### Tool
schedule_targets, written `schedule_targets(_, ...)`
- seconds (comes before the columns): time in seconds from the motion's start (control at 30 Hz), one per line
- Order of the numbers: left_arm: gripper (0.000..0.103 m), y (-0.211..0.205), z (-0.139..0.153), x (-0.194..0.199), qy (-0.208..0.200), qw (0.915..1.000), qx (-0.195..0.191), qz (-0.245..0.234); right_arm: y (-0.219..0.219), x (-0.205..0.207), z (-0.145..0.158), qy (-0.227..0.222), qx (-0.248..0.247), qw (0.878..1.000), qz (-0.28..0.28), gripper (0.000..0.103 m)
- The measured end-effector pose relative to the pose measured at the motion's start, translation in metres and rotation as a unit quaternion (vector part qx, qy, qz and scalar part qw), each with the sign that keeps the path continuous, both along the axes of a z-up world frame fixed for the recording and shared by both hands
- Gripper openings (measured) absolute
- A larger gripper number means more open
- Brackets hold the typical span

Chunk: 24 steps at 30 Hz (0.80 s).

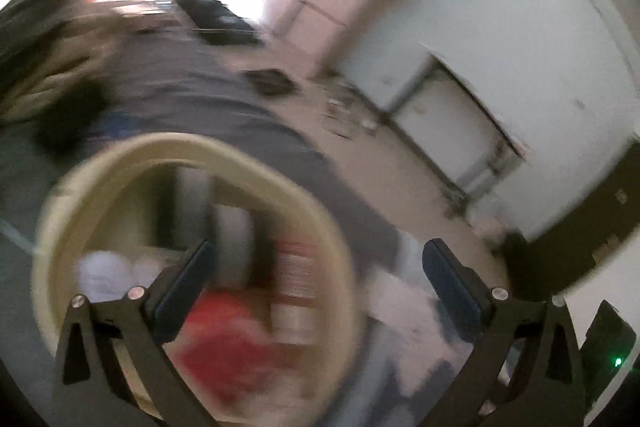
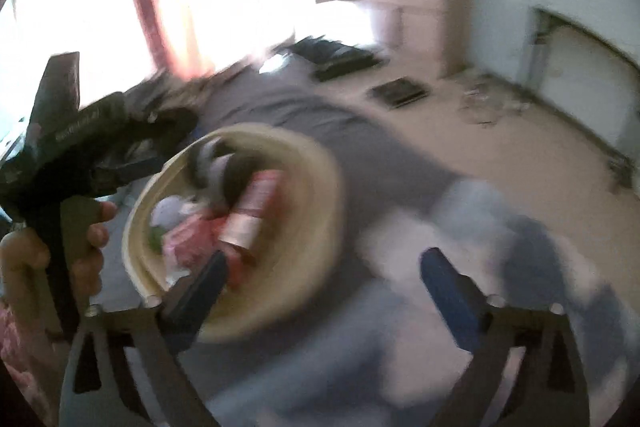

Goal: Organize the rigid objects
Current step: 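Grasp the red Diamond box with the left tool while the right tool grasps the dark Huang Shan box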

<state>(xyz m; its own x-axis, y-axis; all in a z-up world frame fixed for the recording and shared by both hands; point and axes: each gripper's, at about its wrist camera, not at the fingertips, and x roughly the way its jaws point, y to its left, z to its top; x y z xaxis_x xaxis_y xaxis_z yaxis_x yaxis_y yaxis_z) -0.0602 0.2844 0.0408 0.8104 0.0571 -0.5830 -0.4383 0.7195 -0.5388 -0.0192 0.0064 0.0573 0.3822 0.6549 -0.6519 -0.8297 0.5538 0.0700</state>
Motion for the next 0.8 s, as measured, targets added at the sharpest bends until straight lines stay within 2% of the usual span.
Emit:
schedule_targets(0.07, 0.103, -0.030, 0.004, 0.025, 0.000, 0.9986, 0.002, -0.053, -0.063, 0.004, 0.012, -0.021, 0.012, 0.997, -0.071, 0.103)
schedule_targets(0.17, 0.103, -0.086, 0.006, 0.063, 0.017, 0.9900, 0.020, -0.139, -0.148, 0.002, 0.012, -0.044, 0.001, 0.984, -0.171, 0.103)
schedule_targets(0.23, 0.103, -0.123, 0.002, 0.085, 0.041, 0.9812, 0.033, -0.185, -0.188, -0.002, 0.003, -0.051, -0.013, 0.974, -0.222, 0.103)
schedule_targets(0.3, 0.103, -0.164, -0.002, 0.101, 0.064, 0.9677, 0.068, -0.234, -0.220, -0.009, -0.012, -0.035, -0.002, 0.965, -0.260, 0.103)
schedule_targets(0.37, 0.103, -0.195, -0.009, 0.108, 0.078, 0.9480, 0.119, -0.285, -0.238, -0.018, -0.033, -0.006, 0.007, 0.963, -0.269, 0.103)
schedule_targets(0.43, 0.103, -0.228, -0.020, 0.113, 0.092, 0.9224, 0.165, -0.337, -0.245, -0.024, -0.059, 0.020, 0.000, 0.962, -0.273, 0.103)
schedule_targets(0.5, 0.103, -0.240, -0.028, 0.117, 0.099, 0.9103, 0.182, -0.359, -0.250, -0.022, -0.073, 0.038, -0.001, 0.963, -0.265, 0.103)
schedule_targets(0.57, 0.103, -0.250, -0.037, 0.118, 0.086, 0.9002, 0.197, -0.379, -0.247, -0.011, -0.082, 0.058, 0.000, 0.966, -0.251, 0.103)
schedule_targets(0.67, 0.103, -0.253, -0.045, 0.119, 0.074, 0.8875, 0.208, -0.405, -0.242, -0.001, -0.085, 0.058, -0.005, 0.970, -0.238, 0.103)
schedule_targets(0.73, 0.103, -0.262, -0.049, 0.115, 0.072, 0.8726, 0.228, -0.426, -0.233, 0.004, -0.089, 0.051, -0.018, 0.971, -0.231, 0.103)
schedule_targets(0.8, 0.103, -0.277, -0.054, 0.110, 0.069, 0.8521, 0.254, -0.452, -0.235, 0.005, -0.094, 0.047, -0.031, 0.972, -0.230, 0.103)
